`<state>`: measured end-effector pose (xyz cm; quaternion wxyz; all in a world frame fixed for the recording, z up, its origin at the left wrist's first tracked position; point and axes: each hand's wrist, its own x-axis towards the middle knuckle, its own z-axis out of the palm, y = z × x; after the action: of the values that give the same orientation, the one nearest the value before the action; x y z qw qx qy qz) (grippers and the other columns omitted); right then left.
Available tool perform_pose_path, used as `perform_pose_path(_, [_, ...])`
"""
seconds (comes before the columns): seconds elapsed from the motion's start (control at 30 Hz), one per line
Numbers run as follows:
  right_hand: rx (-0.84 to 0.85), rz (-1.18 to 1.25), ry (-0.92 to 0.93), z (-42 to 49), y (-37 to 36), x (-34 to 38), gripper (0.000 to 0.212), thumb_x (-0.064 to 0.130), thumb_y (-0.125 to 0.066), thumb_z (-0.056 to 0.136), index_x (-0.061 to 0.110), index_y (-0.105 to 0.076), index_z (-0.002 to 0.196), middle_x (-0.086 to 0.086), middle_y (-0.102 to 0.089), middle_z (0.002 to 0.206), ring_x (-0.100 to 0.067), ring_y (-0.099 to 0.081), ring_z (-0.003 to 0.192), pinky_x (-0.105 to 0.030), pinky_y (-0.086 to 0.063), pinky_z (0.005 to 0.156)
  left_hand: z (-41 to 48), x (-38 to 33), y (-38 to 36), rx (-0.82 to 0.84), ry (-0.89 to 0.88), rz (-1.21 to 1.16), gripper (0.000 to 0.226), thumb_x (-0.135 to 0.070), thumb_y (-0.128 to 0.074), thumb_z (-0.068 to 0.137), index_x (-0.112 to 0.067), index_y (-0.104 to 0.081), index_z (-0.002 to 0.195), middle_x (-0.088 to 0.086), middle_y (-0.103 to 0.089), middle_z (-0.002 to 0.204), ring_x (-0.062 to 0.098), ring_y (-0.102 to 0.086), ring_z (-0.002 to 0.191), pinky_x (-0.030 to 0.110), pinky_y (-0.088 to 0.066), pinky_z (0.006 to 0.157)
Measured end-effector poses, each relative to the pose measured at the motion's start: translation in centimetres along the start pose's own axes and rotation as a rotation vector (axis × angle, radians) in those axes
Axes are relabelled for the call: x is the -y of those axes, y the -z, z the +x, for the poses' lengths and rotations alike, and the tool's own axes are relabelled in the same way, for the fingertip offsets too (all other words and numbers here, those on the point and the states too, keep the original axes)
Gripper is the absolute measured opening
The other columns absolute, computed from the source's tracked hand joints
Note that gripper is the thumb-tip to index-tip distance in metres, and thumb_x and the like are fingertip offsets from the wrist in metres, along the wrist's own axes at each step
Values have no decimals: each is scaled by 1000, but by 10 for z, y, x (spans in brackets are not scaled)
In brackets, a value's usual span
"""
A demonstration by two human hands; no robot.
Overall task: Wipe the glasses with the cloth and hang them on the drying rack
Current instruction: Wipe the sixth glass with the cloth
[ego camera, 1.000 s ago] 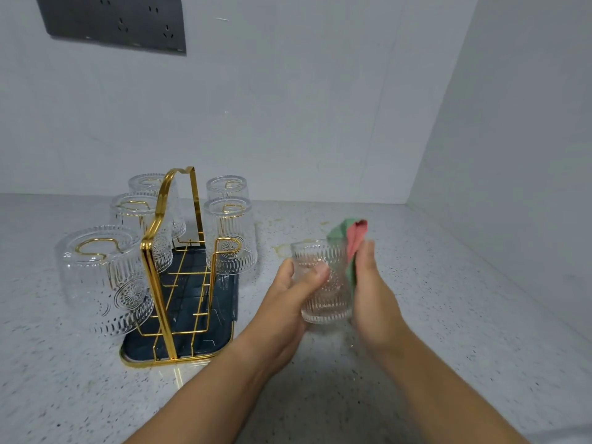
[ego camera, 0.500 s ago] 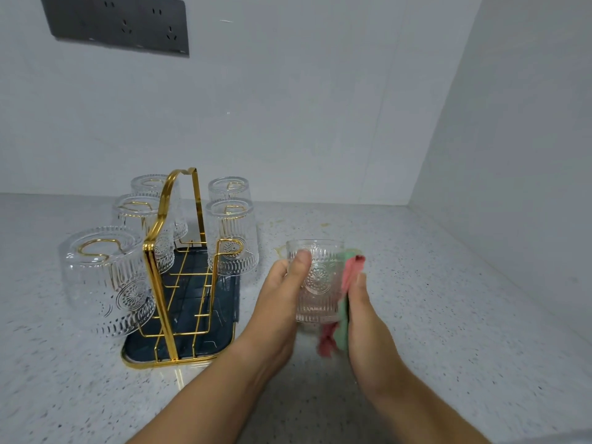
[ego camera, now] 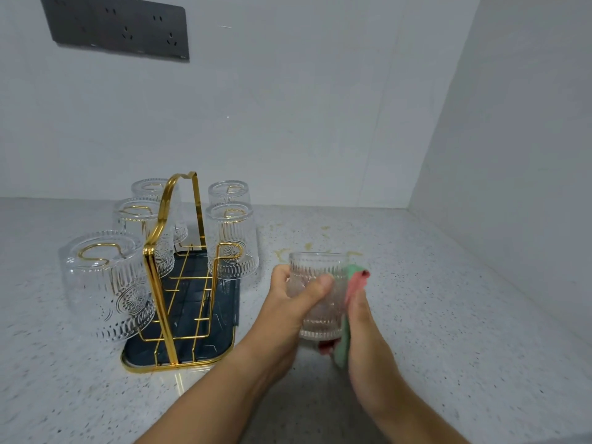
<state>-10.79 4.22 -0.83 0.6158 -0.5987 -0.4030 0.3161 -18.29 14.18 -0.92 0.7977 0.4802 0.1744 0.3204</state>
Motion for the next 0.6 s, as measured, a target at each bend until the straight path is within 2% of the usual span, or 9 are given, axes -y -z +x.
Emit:
perform_pose_path(0.07, [-20,-24,-32,10,6,12,76,72,-10,99,30,-61,138,0,-77,105,-14,-71,89,-37,-55,76,1,-2,-1,57,10,-44,77,-50,-81,78,-9,-56,138,18,-74,113,36,-74,84,44,-58,63])
perform_pose_path(0.17, [-93,3,-35,28,13,33,79,74,-14,93,32,-53,147,2,-67,137,-14,-65,123,-40,-51,108,2,2,-5,68,41,-17,57,-49,-62,89,-11,-72,131,17,-75,127,35,-74,113,51,-55,99])
perform_pose_path(0.23, [-94,-32,-20,35,12,35,79,74,-15,92,32,-54,147,3,-67,137,-8,-66,122,-37,-54,107,2,3,-5,38,58,-2,62,-56,-64,86,-12,-73,130,18,-74,130,34,-71,121,53,-50,110])
perform_pose_path(0.3, [-73,-18,-50,33,9,26,69,67,-15,98,33,-57,142,6,-75,117,1,-74,99,-18,-61,82,5,6,1,13,36,17,91,-64,-83,75,-10,-58,144,19,-70,135,37,-68,125,60,-50,111])
perform_pose_path(0.33, [-43,-3,-61,29,7,22,68,65,-14,100,34,-55,143,6,-76,117,1,-74,98,-16,-60,80,6,6,3,-4,20,32,104,-64,-91,67,-10,-51,146,20,-70,136,39,-69,125,63,-51,108])
perform_pose_path(0.4, [6,55,-58,22,3,11,71,67,-12,100,33,-47,151,2,-67,138,-7,-69,119,-31,-57,102,6,5,4,-31,-2,36,112,-57,-99,57,-9,-48,145,20,-71,134,42,-70,121,64,-55,101])
perform_pose_path(0.47, [28,164,-51,14,-2,1,69,64,-15,102,27,-49,150,0,-64,143,-12,-62,130,-39,-47,114,6,3,4,-59,-9,-6,106,-52,-96,60,-5,-49,143,23,-72,129,44,-71,117,63,-57,100])
perform_pose_path(0.53, [29,253,-46,9,-4,-9,67,62,-23,102,22,-52,147,1,-68,138,-13,-61,131,-32,-47,113,4,-1,2,-89,-2,-46,105,-58,-92,63,0,-53,140,29,-71,127,49,-69,118,62,-54,103])
perform_pose_path(0.6, [0,216,-58,8,-4,-6,68,68,-26,97,26,-59,140,0,-74,127,-16,-69,120,-27,-55,97,5,-2,2,-95,-4,-22,98,-67,-85,69,-1,-60,136,31,-71,126,53,-68,117,62,-51,106])
